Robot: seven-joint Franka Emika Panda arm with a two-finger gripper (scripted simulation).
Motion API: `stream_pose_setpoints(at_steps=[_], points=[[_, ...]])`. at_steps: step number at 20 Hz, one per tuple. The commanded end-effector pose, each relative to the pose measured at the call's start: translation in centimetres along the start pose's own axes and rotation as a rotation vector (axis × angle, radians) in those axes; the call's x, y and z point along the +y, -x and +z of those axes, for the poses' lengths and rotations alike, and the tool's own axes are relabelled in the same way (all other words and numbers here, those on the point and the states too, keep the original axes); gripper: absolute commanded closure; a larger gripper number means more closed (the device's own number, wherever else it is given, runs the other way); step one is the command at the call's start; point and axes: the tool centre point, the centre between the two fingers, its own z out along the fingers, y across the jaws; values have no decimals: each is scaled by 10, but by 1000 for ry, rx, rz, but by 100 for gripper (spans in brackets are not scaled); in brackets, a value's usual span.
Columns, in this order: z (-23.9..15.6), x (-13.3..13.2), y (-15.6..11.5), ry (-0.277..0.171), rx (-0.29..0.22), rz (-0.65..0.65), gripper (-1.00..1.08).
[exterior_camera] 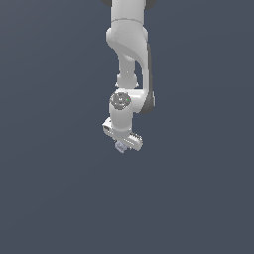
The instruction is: Pick up the object and move it to a goal position.
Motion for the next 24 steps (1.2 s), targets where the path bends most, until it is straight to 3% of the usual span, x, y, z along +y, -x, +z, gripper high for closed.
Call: stream_pose_setpoints(at_steps=[1, 11, 24], points=[[-4, 3, -1, 0, 0, 0, 108], [-51, 36, -5, -1, 0, 1, 108], [-176, 124, -18, -2, -1, 2, 108]])
